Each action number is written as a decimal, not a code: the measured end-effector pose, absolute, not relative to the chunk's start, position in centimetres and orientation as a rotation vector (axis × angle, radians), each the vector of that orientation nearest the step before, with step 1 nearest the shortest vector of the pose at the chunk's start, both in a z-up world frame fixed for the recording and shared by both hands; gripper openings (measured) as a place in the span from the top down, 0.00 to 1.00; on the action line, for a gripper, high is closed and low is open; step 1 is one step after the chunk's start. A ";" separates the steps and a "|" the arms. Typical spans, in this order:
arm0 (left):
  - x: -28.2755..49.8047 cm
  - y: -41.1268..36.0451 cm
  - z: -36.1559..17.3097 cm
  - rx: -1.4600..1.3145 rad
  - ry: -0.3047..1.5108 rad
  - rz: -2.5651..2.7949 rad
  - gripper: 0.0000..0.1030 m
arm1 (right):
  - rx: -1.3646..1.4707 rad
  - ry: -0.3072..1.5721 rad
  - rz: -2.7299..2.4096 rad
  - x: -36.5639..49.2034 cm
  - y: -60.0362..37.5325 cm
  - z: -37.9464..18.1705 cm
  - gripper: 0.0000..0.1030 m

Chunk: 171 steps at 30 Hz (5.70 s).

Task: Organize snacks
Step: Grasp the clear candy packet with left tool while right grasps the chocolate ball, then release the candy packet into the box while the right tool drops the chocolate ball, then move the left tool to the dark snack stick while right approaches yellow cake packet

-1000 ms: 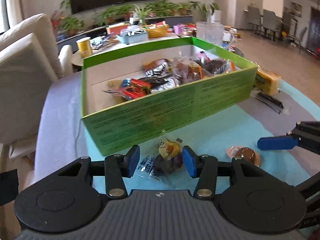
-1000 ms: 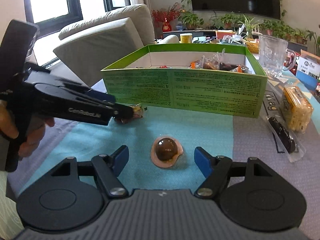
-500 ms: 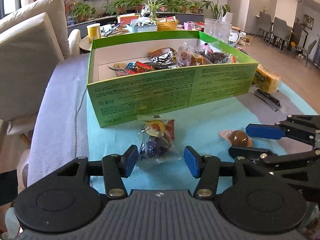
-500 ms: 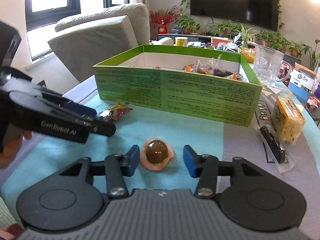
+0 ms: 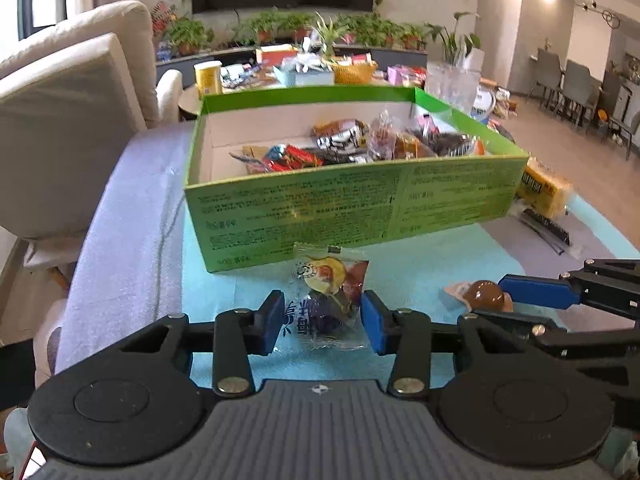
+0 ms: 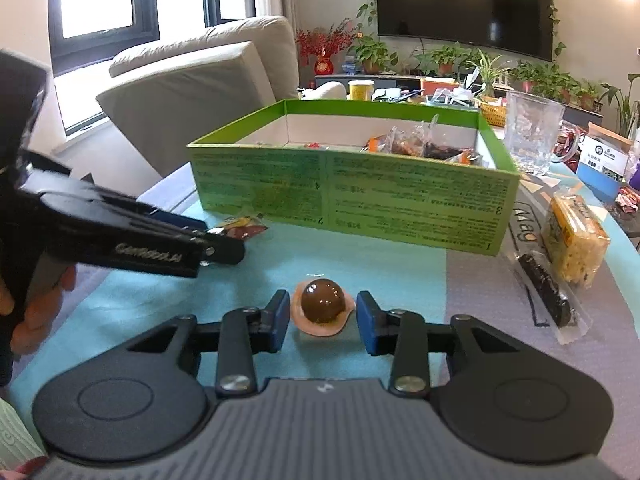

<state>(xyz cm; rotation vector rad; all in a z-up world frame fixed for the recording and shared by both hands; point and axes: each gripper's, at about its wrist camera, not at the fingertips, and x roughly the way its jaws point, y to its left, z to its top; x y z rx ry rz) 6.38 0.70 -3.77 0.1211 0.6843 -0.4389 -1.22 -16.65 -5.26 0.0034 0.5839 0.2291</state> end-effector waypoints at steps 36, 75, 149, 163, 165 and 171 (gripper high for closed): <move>9.5 -0.4 3.0 0.013 0.512 -0.411 0.62 | 0.096 0.348 0.191 5.3 -19.2 1.8 0.60; 15.0 -0.5 0.0 -0.022 0.623 -0.358 0.61 | 0.095 0.442 0.170 10.1 -17.9 0.2 0.60; 6.0 -19.9 -1.9 0.123 0.758 -0.707 0.46 | 0.271 0.448 -0.181 0.6 -35.0 -2.3 0.59; 7.1 -20.5 -4.1 0.128 0.816 -0.694 0.70 | 0.289 0.462 -0.081 2.3 -36.0 -2.9 0.59; 6.9 -19.0 -4.1 0.117 0.826 -0.711 0.74 | 0.278 0.465 -0.047 2.9 -35.5 -2.8 0.59; 4.7 -13.9 -3.8 0.131 0.821 -0.716 0.74 | 0.324 0.500 -0.008 5.5 -35.3 -3.0 0.59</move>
